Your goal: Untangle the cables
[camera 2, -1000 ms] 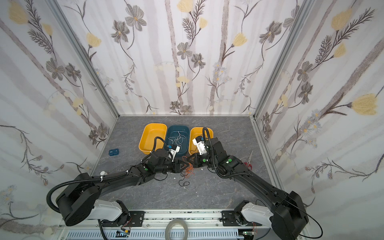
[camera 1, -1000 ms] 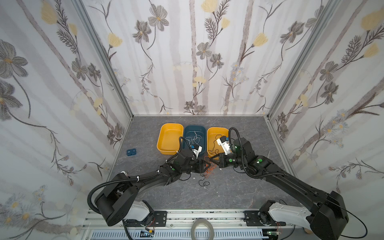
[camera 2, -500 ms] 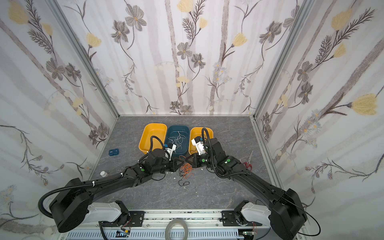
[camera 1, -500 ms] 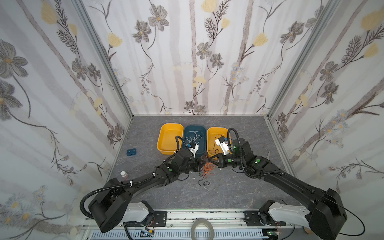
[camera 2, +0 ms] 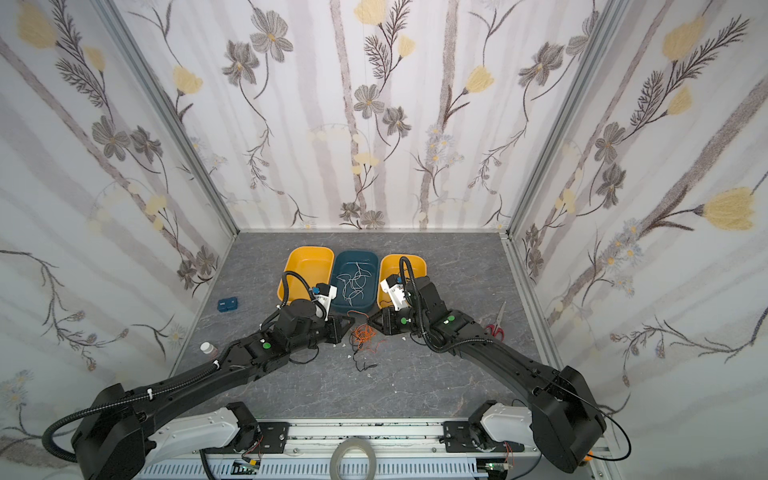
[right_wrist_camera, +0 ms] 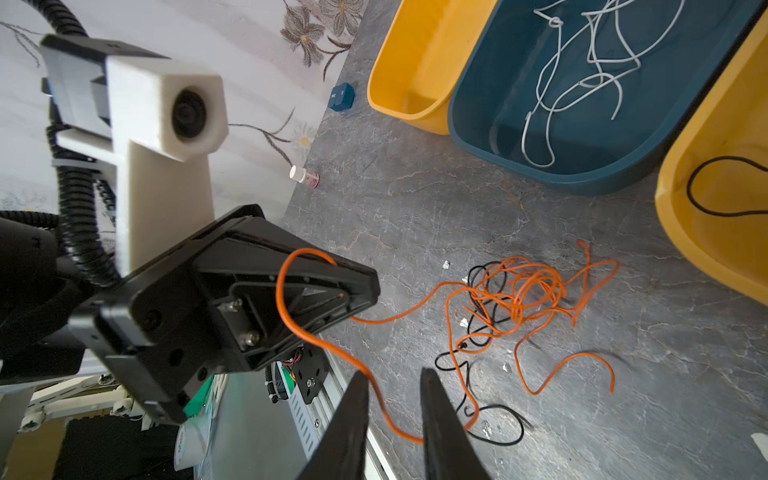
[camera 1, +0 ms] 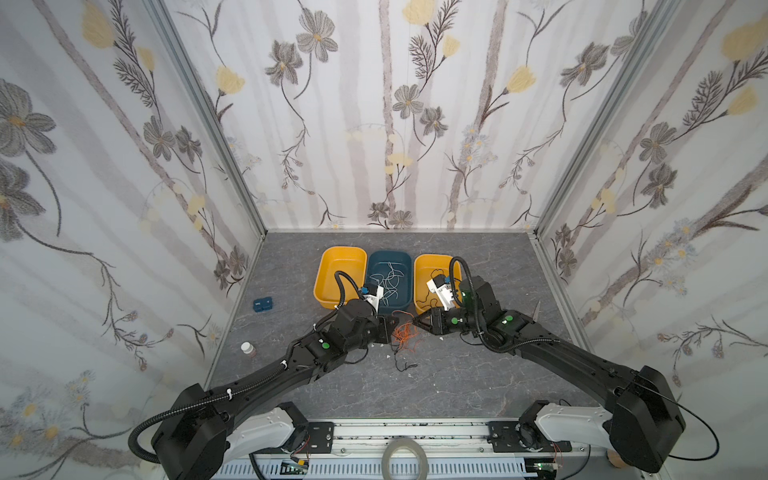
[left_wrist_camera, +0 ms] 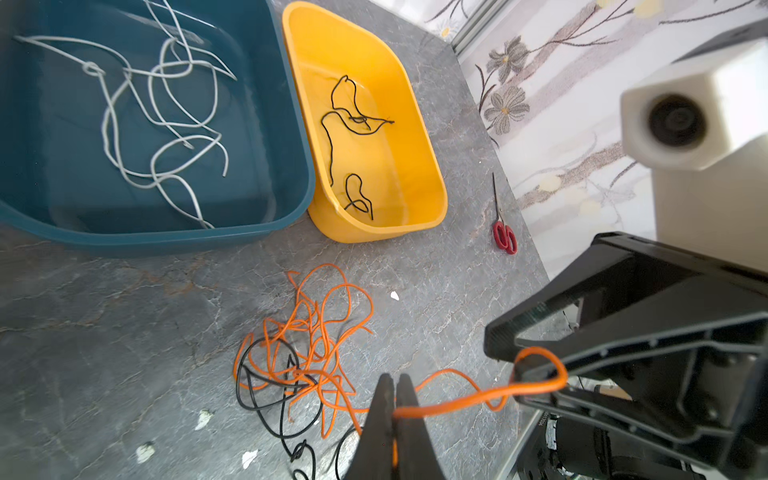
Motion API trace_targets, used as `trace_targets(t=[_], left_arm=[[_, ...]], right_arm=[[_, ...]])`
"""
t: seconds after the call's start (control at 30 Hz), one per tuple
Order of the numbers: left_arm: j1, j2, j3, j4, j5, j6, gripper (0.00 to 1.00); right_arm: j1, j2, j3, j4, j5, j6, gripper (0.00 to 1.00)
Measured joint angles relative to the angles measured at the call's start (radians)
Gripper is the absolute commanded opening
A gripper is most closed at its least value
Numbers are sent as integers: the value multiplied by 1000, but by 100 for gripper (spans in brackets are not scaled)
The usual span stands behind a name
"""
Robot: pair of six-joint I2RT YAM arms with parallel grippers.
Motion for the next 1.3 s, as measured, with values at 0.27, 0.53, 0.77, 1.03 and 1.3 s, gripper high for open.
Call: trace_targets(t=[0.27,0.53,0.77,1.03,1.3], left_arm=[[15,-101,-1,-74,-32,4,0],[22,-205,-19,-131,-77,3,0],[28,-251,2,-172,-100,3,0],[29,-259,27,-190,-100,3,0],[30,-259,46,-204,-99,3,0]], right_arm=[[-43,-23,-28,-15,59,5,35],[-57,38,-66,-12,92,50,40],[-8,175,-89,116,57,119,47],[85,338,-71,372,-32,243,55],[168,521,-19,555,-84,342,51]])
